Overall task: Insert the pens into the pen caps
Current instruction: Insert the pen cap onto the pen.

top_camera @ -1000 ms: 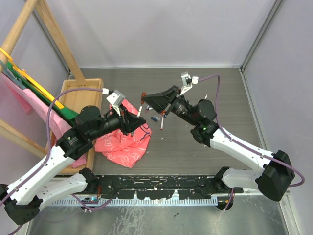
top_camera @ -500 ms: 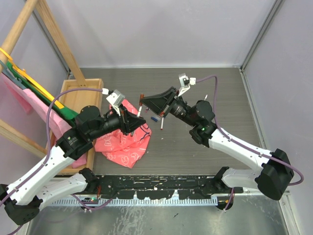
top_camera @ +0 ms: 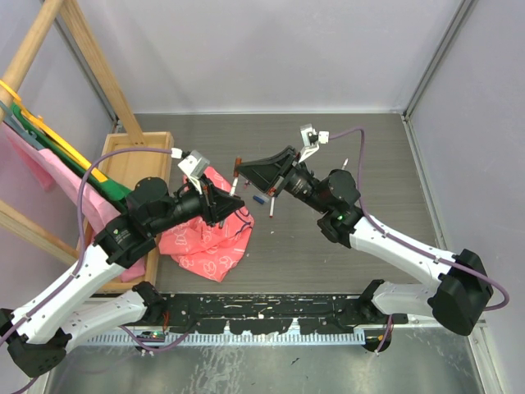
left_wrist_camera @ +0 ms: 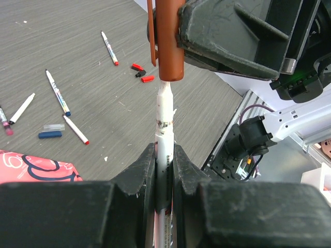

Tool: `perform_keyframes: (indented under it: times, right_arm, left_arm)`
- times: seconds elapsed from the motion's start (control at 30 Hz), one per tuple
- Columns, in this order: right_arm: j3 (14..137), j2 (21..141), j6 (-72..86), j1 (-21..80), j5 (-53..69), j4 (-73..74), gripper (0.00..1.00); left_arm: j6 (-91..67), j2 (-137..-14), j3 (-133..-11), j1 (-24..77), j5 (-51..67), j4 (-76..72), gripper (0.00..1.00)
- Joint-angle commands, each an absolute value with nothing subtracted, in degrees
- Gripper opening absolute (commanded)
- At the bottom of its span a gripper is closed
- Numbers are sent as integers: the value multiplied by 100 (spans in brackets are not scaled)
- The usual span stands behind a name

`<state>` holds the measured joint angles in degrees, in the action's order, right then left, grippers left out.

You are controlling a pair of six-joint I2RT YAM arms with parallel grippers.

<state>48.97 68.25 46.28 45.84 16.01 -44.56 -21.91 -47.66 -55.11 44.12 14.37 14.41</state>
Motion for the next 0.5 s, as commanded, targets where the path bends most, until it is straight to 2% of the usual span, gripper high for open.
perform_keyframes:
  times: [0.0,0.47]
  right_arm:
    - [5014,6607,4563,4622,1152,-4662,0]
    - [5028,6530,4502,4619,993,-4383,0]
  left_arm:
    - [-2215,-4645,-5704,4393,1424,1087,0]
    - [-2232,-4607,-5660,4393,1445,1168,0]
